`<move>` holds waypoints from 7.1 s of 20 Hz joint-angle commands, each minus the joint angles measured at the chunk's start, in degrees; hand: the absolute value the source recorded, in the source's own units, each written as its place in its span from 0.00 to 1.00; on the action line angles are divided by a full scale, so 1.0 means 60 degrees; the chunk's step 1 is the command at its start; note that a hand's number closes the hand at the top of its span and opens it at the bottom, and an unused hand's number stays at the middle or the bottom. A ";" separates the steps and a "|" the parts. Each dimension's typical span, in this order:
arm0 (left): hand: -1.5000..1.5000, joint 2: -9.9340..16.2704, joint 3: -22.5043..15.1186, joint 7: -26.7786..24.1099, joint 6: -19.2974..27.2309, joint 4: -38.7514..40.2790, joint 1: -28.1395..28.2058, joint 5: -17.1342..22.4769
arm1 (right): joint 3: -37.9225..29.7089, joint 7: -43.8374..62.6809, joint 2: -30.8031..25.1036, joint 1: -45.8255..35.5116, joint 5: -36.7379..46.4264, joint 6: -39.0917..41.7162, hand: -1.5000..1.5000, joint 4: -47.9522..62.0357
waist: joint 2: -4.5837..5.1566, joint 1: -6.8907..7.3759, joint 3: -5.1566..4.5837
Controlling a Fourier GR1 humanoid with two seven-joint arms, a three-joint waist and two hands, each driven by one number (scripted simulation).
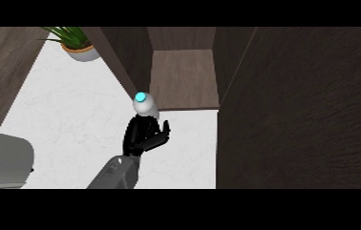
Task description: Pick up the bottled water, place it into the cabinet and close the cabinet
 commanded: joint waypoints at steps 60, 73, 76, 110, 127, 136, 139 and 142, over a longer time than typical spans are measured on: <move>0.00 0.0015 0.1188 -0.0802 0.1811 0.3624 -0.7108 0.0698 | -0.0705 0.0515 -0.0204 0.0415 -0.1470 0.1058 0.00 -0.1107 | 0.0002 -0.0115 -0.0011; 0.00 0.0009 -0.1212 -0.0015 0.1240 -0.1224 -0.3714 0.1815 | -0.0760 0.0824 -0.0154 0.0201 -0.1531 0.0670 0.00 -0.1040 | -0.0122 0.0228 -0.0009; 0.00 0.0008 -0.1412 -0.0162 0.0864 -0.1867 -0.3284 0.1792 | 0.0009 0.0958 0.0044 0.0396 -0.0886 0.0555 0.00 -0.1329 | -0.0079 0.0186 -0.0014; 0.00 0.4398 -0.1058 0.0821 -0.0248 -1.1271 0.5062 0.2949 | 0.2889 0.0706 -0.3178 0.0024 0.2269 0.3504 1.00 -0.2436 | -0.0144 0.0481 -0.0064; 0.00 0.5993 0.0313 0.0660 -0.2101 -1.2048 0.6887 0.4037 | 0.5925 0.1658 -0.2545 -0.1047 0.1382 0.2245 1.00 -0.1414 | -0.0026 0.1172 -0.0141; 0.00 0.6536 0.0817 0.0675 -0.3017 -1.2095 0.6971 0.4407 | 0.5788 0.2279 -0.2461 -0.2469 0.1294 0.1707 1.00 -0.0765 | 0.0139 0.1914 -0.0169; 0.00 0.6634 0.0764 0.0827 -0.3244 -1.2200 0.6913 0.4551 | 0.5726 0.2578 -0.2463 -0.3000 0.0972 0.1675 1.00 -0.0652 | 0.0267 0.2112 -0.0167; 0.00 0.6766 0.0962 0.0746 -0.3374 -1.1993 0.6859 0.4475 | 0.5594 0.2771 -0.2475 -0.3485 0.1090 0.1609 1.00 -0.0423 | 0.0294 0.2260 -0.0200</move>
